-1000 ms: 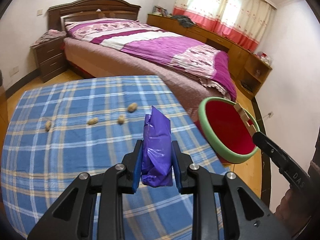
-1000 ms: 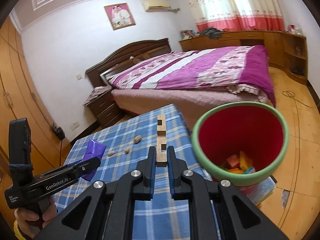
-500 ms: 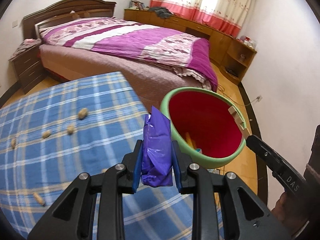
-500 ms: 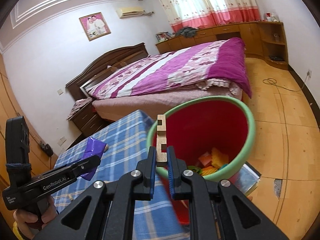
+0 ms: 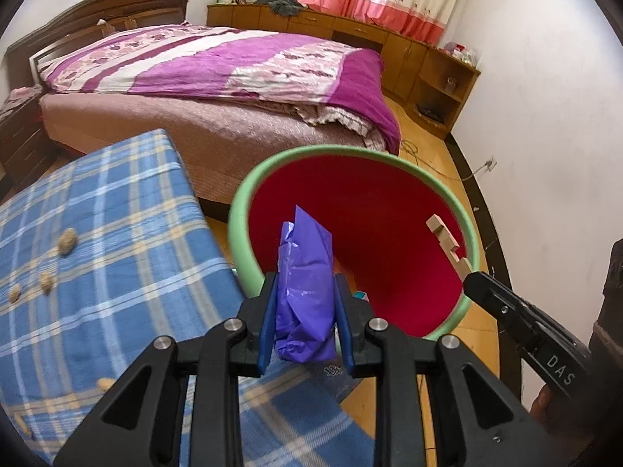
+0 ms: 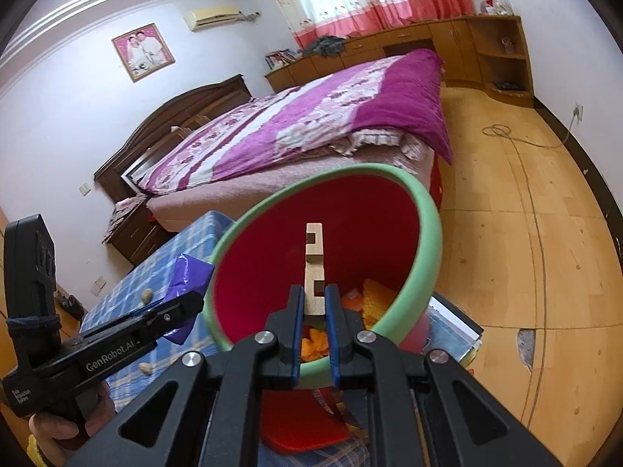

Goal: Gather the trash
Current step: 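Open both tools over the bucket to drop the block and purple bag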

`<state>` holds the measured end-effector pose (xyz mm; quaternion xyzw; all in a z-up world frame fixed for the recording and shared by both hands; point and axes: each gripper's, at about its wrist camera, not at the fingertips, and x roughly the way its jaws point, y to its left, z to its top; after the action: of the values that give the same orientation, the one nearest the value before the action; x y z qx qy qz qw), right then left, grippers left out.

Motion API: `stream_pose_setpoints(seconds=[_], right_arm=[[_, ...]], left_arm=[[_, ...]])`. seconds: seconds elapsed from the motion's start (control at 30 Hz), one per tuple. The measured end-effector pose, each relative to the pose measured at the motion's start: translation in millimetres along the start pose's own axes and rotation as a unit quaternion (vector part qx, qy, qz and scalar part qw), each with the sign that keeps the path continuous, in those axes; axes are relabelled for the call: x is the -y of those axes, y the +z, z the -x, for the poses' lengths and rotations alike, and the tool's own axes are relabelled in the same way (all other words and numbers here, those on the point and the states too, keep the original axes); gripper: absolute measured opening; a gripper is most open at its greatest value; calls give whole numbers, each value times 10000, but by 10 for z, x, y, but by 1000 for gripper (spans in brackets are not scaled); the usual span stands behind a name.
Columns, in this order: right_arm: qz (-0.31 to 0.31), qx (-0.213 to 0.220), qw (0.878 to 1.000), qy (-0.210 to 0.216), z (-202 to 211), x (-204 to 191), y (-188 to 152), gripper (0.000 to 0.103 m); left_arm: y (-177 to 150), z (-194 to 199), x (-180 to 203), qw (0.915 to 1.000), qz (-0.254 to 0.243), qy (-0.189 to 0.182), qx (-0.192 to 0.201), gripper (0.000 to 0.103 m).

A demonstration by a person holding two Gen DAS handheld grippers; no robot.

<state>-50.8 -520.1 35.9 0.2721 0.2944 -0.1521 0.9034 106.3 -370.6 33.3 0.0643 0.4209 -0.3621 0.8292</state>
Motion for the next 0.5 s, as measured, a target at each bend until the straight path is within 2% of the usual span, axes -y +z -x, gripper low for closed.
stream_pose_setpoints(seconds=[0.33, 0.43, 0.5], right_arm=[[-202, -219, 9995, -46, -216, 181, -14, 16], [-237, -247, 9994, -14, -235, 180, -7, 16], [-233, -236, 9994, -17, -236, 179, 3, 16]], left_arm=[[21, -245, 45, 9998, -73, -106, -181, 27], [26, -255, 53, 9997, -134, -47, -177, 31], [32, -254, 62, 9998, -151, -15, -150, 39]])
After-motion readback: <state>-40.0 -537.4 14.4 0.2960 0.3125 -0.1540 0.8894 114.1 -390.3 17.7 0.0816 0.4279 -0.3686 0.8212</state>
